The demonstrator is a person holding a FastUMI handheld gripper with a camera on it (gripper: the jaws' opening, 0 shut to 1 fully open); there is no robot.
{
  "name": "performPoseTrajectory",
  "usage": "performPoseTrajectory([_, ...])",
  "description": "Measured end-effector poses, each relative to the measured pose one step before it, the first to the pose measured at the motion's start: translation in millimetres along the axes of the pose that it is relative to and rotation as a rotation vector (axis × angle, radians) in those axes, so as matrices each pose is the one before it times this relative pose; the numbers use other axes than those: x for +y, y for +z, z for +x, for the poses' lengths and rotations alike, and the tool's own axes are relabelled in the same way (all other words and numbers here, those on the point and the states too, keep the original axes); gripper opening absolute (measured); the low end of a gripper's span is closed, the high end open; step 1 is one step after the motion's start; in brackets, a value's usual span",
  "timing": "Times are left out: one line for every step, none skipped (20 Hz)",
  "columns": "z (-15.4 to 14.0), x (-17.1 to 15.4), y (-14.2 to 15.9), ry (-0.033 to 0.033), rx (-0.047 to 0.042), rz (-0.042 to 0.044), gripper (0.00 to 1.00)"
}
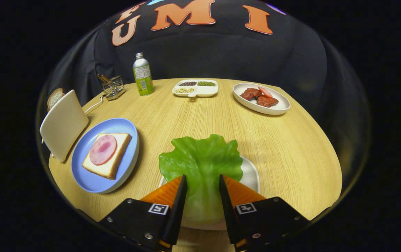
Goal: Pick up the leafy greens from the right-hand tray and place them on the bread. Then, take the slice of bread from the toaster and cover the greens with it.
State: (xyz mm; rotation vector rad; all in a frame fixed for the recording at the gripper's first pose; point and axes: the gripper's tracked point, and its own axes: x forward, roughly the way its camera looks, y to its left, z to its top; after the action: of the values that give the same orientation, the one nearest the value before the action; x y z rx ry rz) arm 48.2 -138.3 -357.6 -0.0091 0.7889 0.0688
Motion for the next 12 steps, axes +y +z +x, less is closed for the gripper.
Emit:
performPoseTrajectory([-0.15, -1.50, -1.14, -0.00643, 0.00517, 0.00689, 0.52])
performPoseTrajectory([-0.24, -1.84, 0.26, -0.00885, 0.00601, 0.00635, 0.43])
performPoseTrajectory([0.22, -1.08, 0.01, -0.00725, 0.00158, 0.00345, 0.39])
performPoseTrajectory([0.62, -3.23, 0.02, -0.01005, 0.00094, 0.00354, 0.31])
performPoseTrajectory([1.05, -2.64, 0.25, -0.01687, 0.00132, 0.00733, 0.27])
performPoseTrajectory([0.02, -2.00, 0.10, -0.01264, 0.00014, 0.01123, 0.16])
performPoseTrajectory([-0.92, -0.80, -0.33, -0.00775, 0.00392, 0.01498, 0.09])
performPoseTrajectory([-0.11, -0.05, 1.39, -0.00698, -0.00111, 0.00862, 0.04])
performPoseTrajectory([-1.37, -0.24, 2.03, -0.00878, -0.00540, 0.00870, 0.04])
performPoseTrajectory([-3.65, -0.42, 3.81, -0.00600, -0.00853, 0.00820, 0.02])
performPoseTrajectory([-5.86, -0.69, 3.01, -0.01008, -0.00985, 0.00544, 0.01])
performPoseTrajectory([-6.05, -0.90, 4.20, -0.01002, -0.01057, 0.00300, 0.01])
